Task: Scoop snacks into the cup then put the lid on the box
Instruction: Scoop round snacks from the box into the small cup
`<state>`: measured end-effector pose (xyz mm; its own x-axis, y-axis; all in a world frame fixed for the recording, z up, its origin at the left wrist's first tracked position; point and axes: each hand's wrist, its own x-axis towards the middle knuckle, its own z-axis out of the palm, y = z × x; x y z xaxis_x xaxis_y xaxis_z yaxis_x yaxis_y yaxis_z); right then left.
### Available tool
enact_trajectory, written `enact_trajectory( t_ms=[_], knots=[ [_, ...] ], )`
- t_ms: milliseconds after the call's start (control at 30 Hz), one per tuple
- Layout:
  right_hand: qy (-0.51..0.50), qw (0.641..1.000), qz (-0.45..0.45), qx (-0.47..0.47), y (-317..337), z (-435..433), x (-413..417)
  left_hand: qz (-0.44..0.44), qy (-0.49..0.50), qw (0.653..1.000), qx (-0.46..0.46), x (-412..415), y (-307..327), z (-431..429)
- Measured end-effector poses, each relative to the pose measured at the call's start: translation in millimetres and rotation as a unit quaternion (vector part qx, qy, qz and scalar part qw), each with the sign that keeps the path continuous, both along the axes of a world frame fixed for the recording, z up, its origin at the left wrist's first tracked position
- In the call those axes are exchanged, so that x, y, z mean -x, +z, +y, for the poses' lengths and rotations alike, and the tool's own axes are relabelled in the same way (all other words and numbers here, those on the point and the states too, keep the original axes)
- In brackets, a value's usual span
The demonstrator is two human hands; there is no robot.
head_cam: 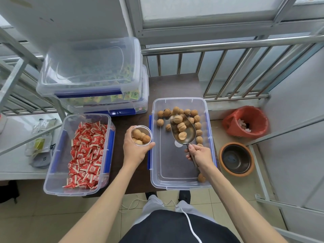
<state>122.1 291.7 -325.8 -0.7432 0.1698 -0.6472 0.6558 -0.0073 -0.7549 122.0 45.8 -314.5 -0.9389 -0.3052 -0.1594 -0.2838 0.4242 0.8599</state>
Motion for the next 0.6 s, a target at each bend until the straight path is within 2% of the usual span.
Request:
enact_trajectory(
  t_ms=[167,333,467,600],
  knots=[
    [0.028,0.999,0.016,0.002,8.2,3.9,-3.4,0.002,0.003,1.0,-0.001,-1.4,0.7,0.4],
    [0.158,0.987,0.037,-0.002,37.8,13.6,-5.2,0.003,0.001,1.0,-0.007,-1.6,1.6,0.9],
    [0.288,0.956,0.051,-0.022,73.0,11.1,4.2,0.015,-0.008,1.0,-0.018,-1.3,2.1,-0.6],
    [0.41,0.899,0.053,-0.147,109.8,-14.5,28.5,0.032,-0.005,0.999,-0.022,-3.1,3.9,1.1]
  ],
)
